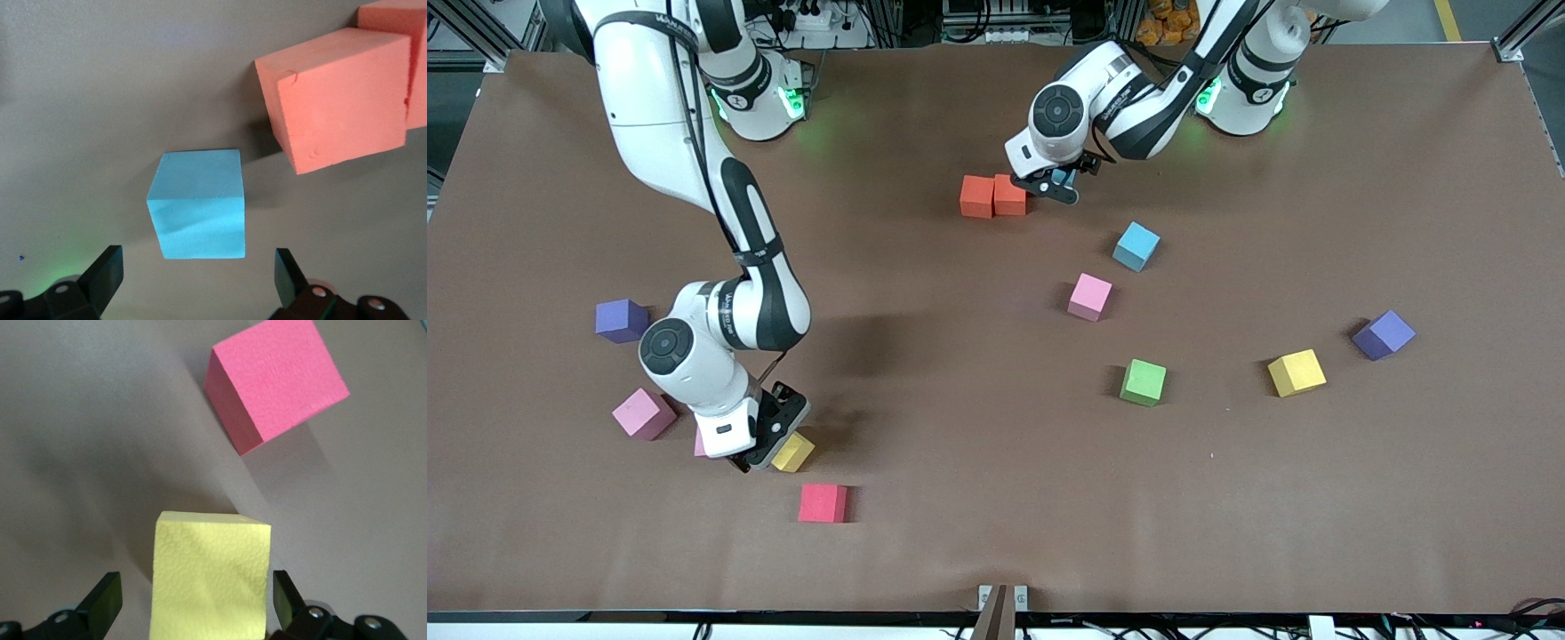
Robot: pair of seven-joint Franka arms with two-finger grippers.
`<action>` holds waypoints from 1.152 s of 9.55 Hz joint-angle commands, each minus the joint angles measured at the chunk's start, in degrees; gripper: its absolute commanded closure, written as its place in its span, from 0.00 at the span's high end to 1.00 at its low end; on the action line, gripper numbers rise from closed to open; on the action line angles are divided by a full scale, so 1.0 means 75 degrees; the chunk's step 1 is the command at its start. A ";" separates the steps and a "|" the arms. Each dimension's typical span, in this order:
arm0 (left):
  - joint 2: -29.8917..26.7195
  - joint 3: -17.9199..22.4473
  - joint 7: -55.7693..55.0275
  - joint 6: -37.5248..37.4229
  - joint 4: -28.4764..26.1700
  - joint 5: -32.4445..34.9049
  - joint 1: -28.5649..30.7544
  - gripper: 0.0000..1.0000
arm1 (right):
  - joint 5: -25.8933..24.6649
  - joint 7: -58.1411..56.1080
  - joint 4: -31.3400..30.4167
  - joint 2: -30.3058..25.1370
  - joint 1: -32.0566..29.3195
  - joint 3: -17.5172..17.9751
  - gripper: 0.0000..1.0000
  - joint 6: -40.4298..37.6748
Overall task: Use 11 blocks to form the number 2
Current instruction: 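Grasp the yellow cube with the right gripper and lift it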
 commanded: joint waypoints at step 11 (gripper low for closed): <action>0.0316 0.0032 -0.1350 0.0609 -0.0352 0.0216 -0.0055 0.98 | 0.0288 -0.0797 0.0977 -0.0454 0.0759 0.0019 0.24 -0.3650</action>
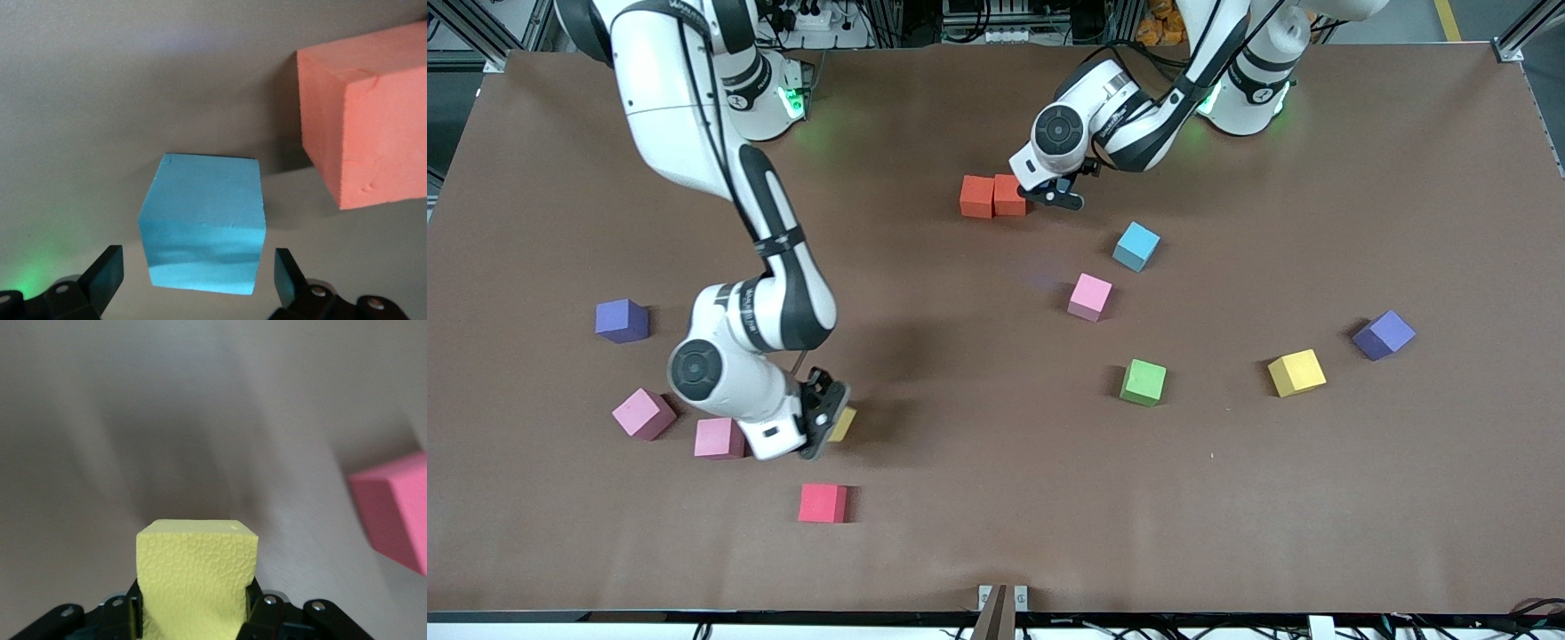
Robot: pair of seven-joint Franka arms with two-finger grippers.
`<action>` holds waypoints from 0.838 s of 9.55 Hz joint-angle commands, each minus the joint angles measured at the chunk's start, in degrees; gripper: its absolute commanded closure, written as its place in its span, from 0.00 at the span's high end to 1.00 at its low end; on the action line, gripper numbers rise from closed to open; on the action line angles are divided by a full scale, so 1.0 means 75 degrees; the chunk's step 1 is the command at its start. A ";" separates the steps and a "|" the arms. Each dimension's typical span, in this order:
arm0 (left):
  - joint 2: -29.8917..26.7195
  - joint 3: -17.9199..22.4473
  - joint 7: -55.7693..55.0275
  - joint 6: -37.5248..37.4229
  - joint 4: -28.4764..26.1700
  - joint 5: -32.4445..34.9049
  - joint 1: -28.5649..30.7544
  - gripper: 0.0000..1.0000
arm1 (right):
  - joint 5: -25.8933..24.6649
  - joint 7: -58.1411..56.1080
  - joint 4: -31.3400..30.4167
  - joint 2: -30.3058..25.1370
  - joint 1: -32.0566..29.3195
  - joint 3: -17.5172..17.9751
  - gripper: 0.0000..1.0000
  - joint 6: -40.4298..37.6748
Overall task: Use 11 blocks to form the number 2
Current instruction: 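Carry the yellow cube with the right gripper to the orange cubes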
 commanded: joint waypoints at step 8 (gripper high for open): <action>-0.1240 -0.0771 -0.1897 0.1503 -0.1365 0.0177 0.0047 0.98 | 0.0177 -0.0939 -0.5359 -0.3648 0.2753 -0.0887 0.25 0.1805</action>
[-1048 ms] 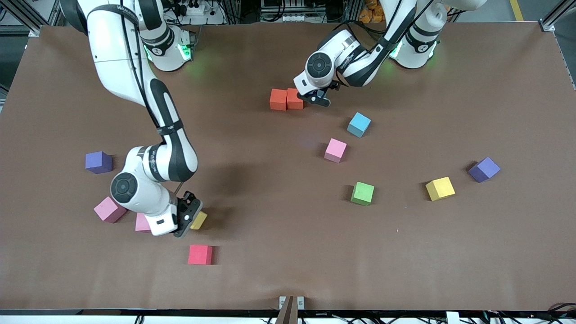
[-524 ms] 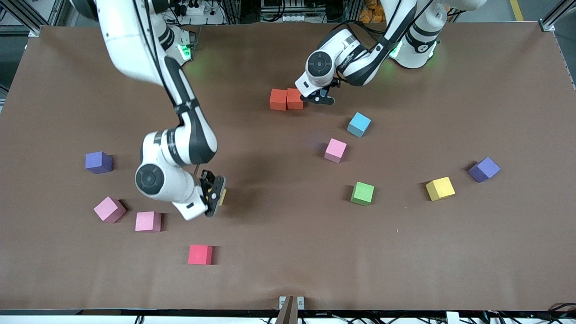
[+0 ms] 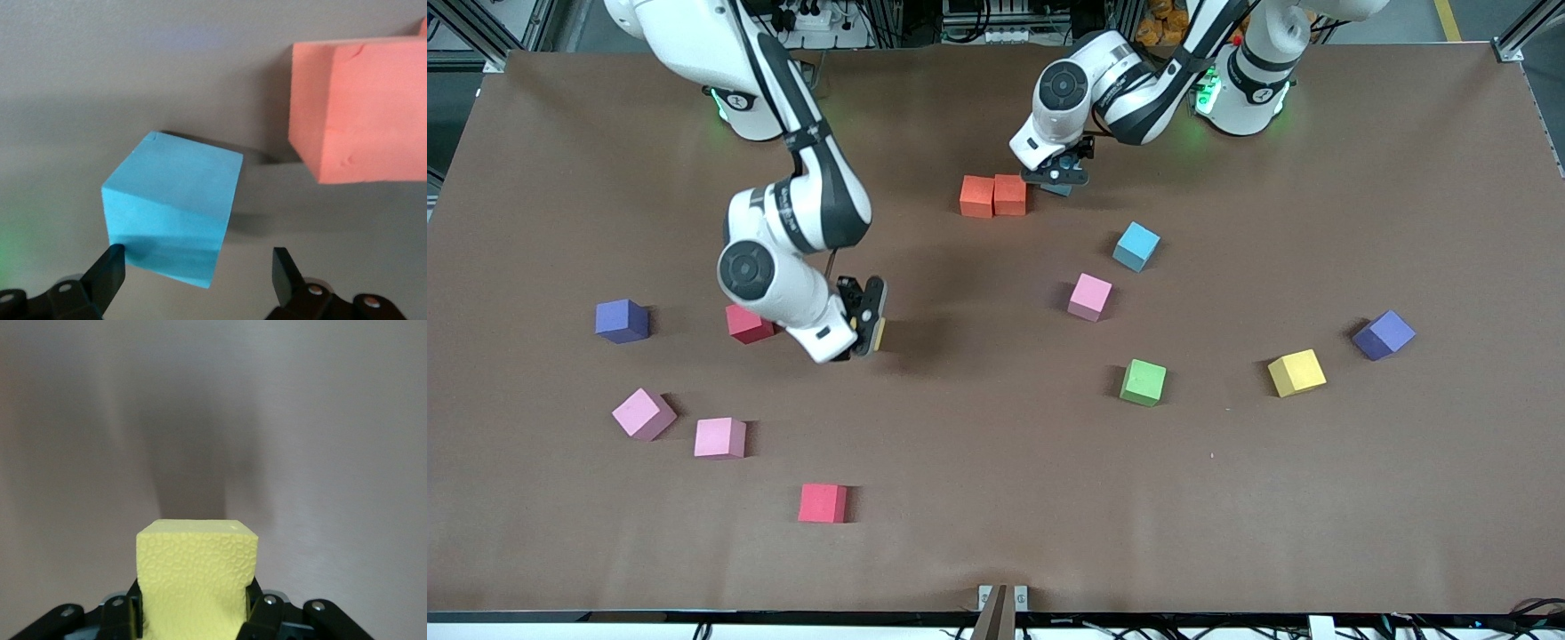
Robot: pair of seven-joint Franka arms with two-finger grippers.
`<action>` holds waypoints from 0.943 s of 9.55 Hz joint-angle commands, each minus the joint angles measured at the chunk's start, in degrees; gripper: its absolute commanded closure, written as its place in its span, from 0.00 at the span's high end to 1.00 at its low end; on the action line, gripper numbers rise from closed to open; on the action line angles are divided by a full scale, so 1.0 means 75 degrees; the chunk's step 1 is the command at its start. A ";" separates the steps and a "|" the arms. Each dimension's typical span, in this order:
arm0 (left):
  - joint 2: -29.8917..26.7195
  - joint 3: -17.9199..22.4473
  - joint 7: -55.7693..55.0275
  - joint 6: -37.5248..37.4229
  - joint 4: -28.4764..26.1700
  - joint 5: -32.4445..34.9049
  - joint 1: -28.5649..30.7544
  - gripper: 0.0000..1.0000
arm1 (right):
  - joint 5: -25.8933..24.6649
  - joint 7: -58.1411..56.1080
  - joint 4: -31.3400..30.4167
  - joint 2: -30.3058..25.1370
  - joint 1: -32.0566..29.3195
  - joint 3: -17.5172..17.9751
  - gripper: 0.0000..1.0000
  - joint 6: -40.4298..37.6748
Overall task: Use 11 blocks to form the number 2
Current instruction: 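Carry the yellow cube with the right gripper to the orange cubes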
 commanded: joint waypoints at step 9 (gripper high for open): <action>-0.0318 -0.0106 -0.0117 0.0156 -0.0311 0.0631 0.0232 0.96 | 0.1874 -0.0201 -0.3783 -0.1498 0.3119 -0.0018 0.24 0.3941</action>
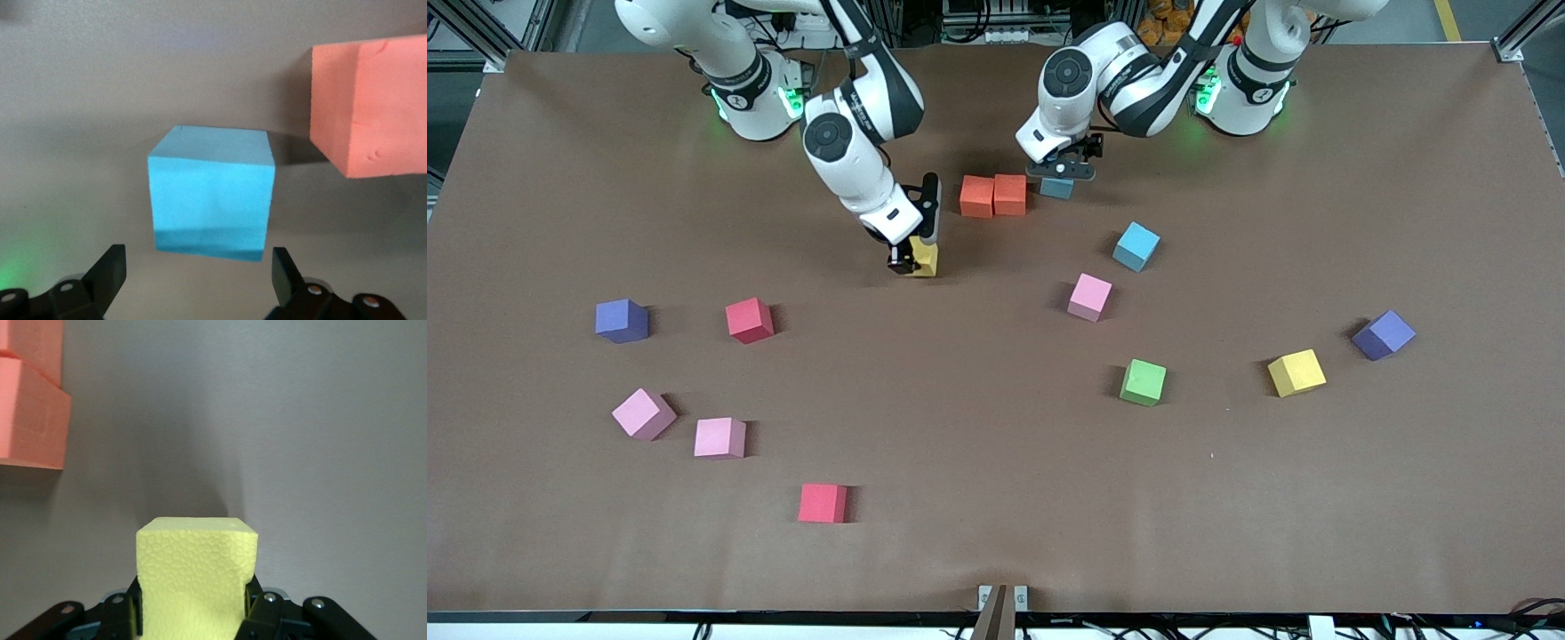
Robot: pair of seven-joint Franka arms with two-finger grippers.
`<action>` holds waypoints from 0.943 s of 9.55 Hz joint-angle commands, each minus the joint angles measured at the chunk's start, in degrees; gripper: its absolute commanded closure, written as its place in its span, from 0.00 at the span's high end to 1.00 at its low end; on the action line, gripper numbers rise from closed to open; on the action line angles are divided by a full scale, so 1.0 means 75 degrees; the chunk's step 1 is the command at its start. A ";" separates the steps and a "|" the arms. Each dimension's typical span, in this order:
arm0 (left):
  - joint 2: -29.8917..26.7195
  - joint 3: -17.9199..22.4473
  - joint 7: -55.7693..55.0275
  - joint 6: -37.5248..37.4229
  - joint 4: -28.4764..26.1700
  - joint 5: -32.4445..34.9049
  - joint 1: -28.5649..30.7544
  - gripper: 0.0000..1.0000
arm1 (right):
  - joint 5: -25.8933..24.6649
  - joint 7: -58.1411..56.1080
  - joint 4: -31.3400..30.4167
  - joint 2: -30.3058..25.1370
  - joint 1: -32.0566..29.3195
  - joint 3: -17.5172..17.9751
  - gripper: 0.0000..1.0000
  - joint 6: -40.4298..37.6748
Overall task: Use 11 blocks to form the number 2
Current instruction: 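Carry the yellow cube with the right gripper to the orange cubes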
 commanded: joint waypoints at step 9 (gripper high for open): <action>0.0245 -0.0052 -0.0141 0.0550 0.0009 0.0281 0.0270 0.90 | 0.2042 0.0180 -0.0944 -0.0297 0.1802 -0.0068 0.22 0.0754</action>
